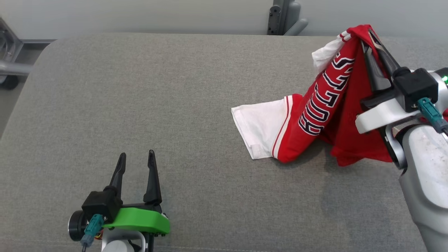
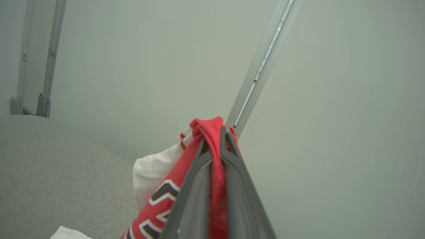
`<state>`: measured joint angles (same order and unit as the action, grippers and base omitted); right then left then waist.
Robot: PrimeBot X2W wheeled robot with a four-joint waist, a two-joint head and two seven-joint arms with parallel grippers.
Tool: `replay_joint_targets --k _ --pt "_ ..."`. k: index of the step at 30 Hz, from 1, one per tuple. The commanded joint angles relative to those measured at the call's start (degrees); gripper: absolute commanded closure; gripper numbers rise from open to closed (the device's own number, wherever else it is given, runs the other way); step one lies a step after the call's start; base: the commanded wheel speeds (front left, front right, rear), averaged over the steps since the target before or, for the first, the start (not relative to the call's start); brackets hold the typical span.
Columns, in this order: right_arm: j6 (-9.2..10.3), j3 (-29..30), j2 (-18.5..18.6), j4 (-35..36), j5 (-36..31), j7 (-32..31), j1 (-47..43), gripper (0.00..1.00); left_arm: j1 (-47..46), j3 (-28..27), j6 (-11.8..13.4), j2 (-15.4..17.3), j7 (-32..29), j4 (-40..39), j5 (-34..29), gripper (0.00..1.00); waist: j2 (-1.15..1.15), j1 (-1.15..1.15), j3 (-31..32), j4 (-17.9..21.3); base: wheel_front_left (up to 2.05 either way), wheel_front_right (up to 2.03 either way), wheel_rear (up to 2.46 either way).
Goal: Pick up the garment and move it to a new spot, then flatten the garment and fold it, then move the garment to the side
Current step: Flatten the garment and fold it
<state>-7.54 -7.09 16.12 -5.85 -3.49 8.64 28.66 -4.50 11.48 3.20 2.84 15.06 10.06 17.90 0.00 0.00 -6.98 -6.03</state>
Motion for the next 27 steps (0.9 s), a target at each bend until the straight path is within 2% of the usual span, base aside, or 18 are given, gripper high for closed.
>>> replay_joint_targets --k 1,7,10,11,12,13,14,15,20,27 --pt "0.1 -0.5 0.4 -0.8 0.7 -0.1 1.4 1.0 -0.6 0.0 0.1 0.1 0.1 0.0 0.4 0.0 0.0 0.0 -0.9 -1.3 0.0 0.0 0.0" --pt "0.11 -3.8 3.0 -12.7 1.2 -1.7 11.4 1.0 -2.2 1.9 -0.1 0.1 0.1 0.3 0.8 0.0 0.0 0.0 -3.9 -5.8 0.0 0.0 0.0" --pt "0.1 -4.4 2.4 -20.9 0.5 -2.2 16.3 1.0 -3.2 3.0 -0.2 0.1 0.1 0.4 1.3 0.0 0.0 0.0 -5.6 -8.3 0.0 0.0 0.0" --pt "0.1 -4.7 2.1 -24.6 0.1 -3.0 17.4 0.91 -3.4 3.4 -0.1 0.1 0.0 0.5 1.4 0.0 0.0 0.0 -6.2 -9.1 0.0 0.0 0.0" --pt "0.1 -5.0 2.0 -27.5 -0.3 -3.2 18.6 0.62 -3.7 3.9 -0.1 0.1 0.1 0.5 1.6 0.0 0.0 0.0 -6.7 -9.9 0.0 0.0 0.0" --pt "0.11 -5.1 1.7 -30.1 -0.4 -2.7 20.2 0.46 -4.1 4.2 0.0 0.1 0.0 0.5 1.8 0.0 0.0 0.0 -7.3 -10.6 0.0 0.0 0.0" --pt "0.11 -5.0 1.7 -32.8 -0.8 -2.4 21.6 0.1 -4.5 4.6 0.0 0.1 0.1 0.5 2.0 0.0 0.0 0.0 -7.9 -11.3 0.0 0.0 0.0" --pt "0.11 -5.1 1.5 -35.2 -1.4 -2.1 22.7 0.0 -4.7 4.8 0.1 0.1 0.0 0.6 1.9 0.0 0.0 0.0 -8.3 -11.9 0.0 0.0 0.0" --pt "0.11 -3.9 -1.0 -43.1 -2.5 2.4 26.7 0.0 -4.9 4.7 0.8 0.1 0.1 0.5 2.0 0.0 0.0 0.0 -9.5 -12.5 0.0 0.0 0.0" --pt "0.11 -2.9 -2.7 -45.5 1.2 6.2 23.8 0.0 -3.3 3.4 0.8 0.1 0.1 0.4 1.3 0.0 0.0 0.0 -7.7 -8.1 0.0 0.0 0.0"
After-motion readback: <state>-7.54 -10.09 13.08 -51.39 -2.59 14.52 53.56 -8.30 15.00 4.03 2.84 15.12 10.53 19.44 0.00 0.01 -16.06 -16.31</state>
